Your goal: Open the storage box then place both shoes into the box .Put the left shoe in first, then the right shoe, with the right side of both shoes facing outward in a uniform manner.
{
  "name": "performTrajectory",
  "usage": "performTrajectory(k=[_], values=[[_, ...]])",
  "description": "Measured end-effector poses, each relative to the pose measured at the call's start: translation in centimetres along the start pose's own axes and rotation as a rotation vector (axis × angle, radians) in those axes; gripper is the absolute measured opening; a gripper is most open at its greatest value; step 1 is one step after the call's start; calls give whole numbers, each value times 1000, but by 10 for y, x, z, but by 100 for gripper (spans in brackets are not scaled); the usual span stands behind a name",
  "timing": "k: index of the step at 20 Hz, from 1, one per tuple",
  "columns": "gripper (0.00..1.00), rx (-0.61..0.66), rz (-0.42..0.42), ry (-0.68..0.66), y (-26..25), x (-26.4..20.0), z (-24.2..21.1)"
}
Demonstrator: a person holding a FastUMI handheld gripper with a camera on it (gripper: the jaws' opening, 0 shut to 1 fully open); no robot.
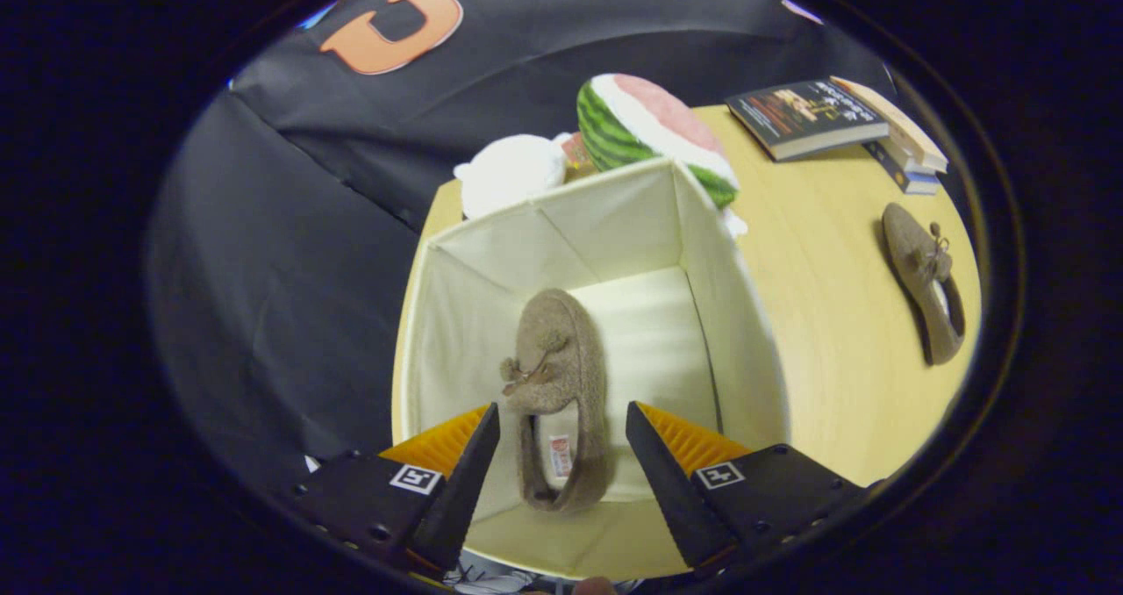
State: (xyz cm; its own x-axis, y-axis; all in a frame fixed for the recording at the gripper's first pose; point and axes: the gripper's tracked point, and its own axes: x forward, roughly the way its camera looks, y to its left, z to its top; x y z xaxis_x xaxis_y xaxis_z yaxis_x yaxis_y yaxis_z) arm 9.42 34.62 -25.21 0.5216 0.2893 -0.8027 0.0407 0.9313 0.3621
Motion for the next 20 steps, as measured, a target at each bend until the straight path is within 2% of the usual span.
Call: performTrajectory(k=[4,6,8,14,18,20], values=[[90,-84,26,-149,-8,-55,33],[94,-117,28,-226,-21,-87,49],[94,-145,16,-304,-43,-117,69],[95,-183,-102,-446,-149,-193,100],[94,-213,-201,-455,-234,-199,100],[94,-224,-223,-427,-270,-196,98]])
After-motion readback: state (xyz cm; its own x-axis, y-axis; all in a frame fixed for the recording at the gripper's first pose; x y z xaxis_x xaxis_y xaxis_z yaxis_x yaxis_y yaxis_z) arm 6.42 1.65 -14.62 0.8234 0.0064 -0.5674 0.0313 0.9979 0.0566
